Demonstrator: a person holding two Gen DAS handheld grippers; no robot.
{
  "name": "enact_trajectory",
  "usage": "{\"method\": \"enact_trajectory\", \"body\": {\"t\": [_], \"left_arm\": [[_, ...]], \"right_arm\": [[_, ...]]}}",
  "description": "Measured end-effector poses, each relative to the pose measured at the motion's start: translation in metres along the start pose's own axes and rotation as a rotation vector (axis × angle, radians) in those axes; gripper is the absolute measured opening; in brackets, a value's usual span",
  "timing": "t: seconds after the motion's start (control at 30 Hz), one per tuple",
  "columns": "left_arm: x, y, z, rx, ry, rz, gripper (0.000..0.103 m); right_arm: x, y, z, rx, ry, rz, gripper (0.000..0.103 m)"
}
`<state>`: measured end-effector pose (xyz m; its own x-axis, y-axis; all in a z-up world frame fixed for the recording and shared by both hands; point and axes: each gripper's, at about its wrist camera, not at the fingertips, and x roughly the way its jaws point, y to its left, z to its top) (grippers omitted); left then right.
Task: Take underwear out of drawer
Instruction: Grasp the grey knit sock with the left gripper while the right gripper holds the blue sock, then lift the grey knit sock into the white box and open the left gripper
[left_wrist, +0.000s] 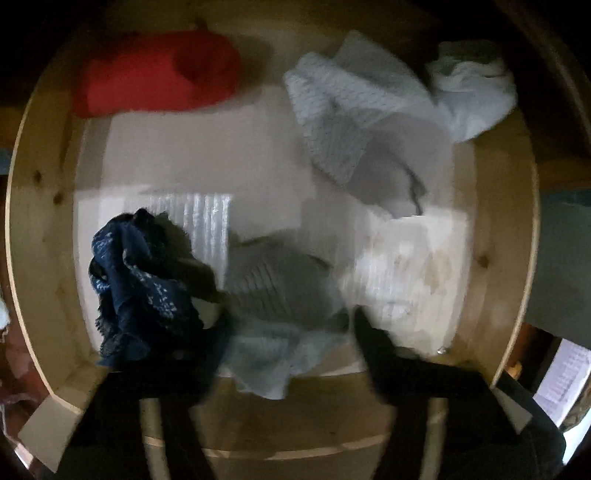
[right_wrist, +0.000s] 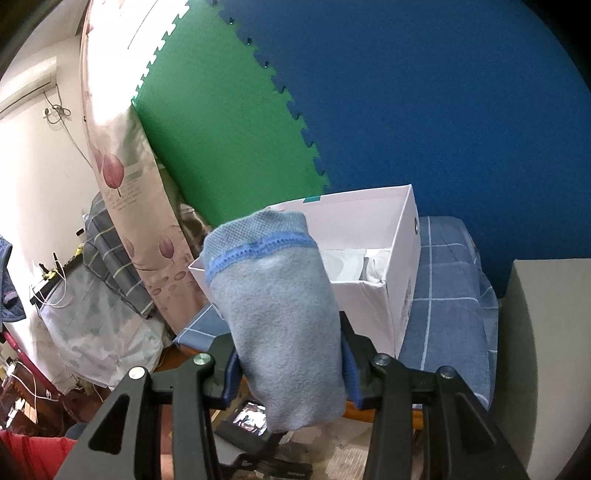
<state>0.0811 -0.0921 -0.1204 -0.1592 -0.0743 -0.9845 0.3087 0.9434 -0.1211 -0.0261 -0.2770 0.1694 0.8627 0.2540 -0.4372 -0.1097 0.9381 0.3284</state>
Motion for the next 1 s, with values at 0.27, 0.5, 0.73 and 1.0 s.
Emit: {"method": "enact_trajectory", "body": {"t": [0.27,0.5,0.73,1.0], "left_arm": [[-0.018,0.003,-0.022,0.027,-0.047,-0.034,0.023],[-0.056,0.014,-0.060,0.045,-0.128,-0.061,0.020],[-0.126,0.005,-0.070,0.094,-0.282,-0.090,0.020],[-0.227,0.015,-0.104,0.122,-0.481,-0.125,0.020]], "right_arm": [[-0.001,-0.001,-0.001,0.005,-0.001,-0.003,0.044],[-0.002,-0.005,-0.002,0.024,-0.008,-0.011,0.044],[0.002,-0.006,-0.003,0.024,0.000,-0.028,0.044],[0.003,-0.007,-0.004,0.026,-0.004,-0.033,0.044]]}}
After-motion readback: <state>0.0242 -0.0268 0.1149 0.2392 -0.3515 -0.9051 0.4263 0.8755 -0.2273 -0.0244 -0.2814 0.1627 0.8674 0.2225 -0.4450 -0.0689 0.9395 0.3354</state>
